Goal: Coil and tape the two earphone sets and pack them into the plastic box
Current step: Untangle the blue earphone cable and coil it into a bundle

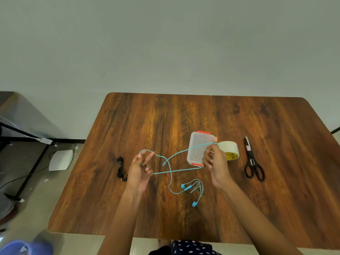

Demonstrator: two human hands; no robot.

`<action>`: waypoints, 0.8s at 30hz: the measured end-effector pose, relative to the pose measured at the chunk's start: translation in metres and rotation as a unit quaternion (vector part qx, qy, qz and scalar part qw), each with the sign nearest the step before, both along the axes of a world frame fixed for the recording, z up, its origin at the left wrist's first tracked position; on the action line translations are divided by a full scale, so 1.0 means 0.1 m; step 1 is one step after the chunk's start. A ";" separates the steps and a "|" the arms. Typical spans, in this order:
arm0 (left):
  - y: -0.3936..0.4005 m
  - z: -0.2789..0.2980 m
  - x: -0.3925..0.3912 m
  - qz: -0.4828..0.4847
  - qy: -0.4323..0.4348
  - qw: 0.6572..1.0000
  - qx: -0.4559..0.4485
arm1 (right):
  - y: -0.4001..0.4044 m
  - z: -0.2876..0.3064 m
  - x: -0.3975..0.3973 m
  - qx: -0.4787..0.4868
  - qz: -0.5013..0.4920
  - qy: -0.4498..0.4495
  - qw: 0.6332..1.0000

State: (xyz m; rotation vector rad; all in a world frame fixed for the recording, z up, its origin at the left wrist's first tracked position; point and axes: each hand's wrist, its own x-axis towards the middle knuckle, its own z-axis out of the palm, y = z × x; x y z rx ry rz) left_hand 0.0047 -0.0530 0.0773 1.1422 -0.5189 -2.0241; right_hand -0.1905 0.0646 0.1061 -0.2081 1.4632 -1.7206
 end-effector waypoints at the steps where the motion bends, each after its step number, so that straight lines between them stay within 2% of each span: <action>1: 0.00 -0.04 0.01 0.002 -0.018 1.000 0.002 | 0.01 -0.02 -0.02 0.009 0.021 -0.004 1.000; 6: -0.05 -0.21 0.15 -0.004 -0.068 0.997 0.046 | 0.10 -0.05 -0.22 0.032 0.128 0.070 0.989; 9: -0.09 -0.30 0.22 -0.012 -0.121 0.992 0.037 | 0.11 -0.03 -0.28 0.016 0.144 0.036 0.989; 12: -0.09 -0.38 0.23 -0.085 -0.230 0.969 0.000 | 0.09 0.00 -0.29 -0.007 0.142 0.043 0.989; 14: -0.05 -0.42 0.20 -0.171 -0.335 0.924 -0.060 | 0.07 0.03 -0.26 -0.024 0.180 0.094 0.979; 16: 0.00 -0.39 0.15 -0.268 -0.467 0.820 -0.194 | 0.03 0.09 -0.23 -0.011 0.236 0.168 0.957; 17: 0.02 -0.36 0.10 -0.301 -0.476 0.780 -0.273 | 0.00 0.13 -0.22 0.006 0.273 0.215 0.938; 18: 0.07 -0.29 0.04 -0.321 -0.430 0.775 -0.333 | -0.03 0.19 -0.21 0.020 0.318 0.262 0.911; 20: 0.15 -0.07 -0.15 -0.345 -0.282 0.801 -0.400 | -0.08 0.29 -0.15 0.027 0.413 0.330 0.848; 21: 0.18 0.01 -0.24 -0.349 -0.227 0.802 -0.428 | -0.11 0.32 -0.12 0.026 0.449 0.348 0.823; 24: 0.18 0.14 -0.42 -0.368 -0.162 0.789 -0.465 | -0.17 0.42 -0.08 0.028 0.483 0.408 0.774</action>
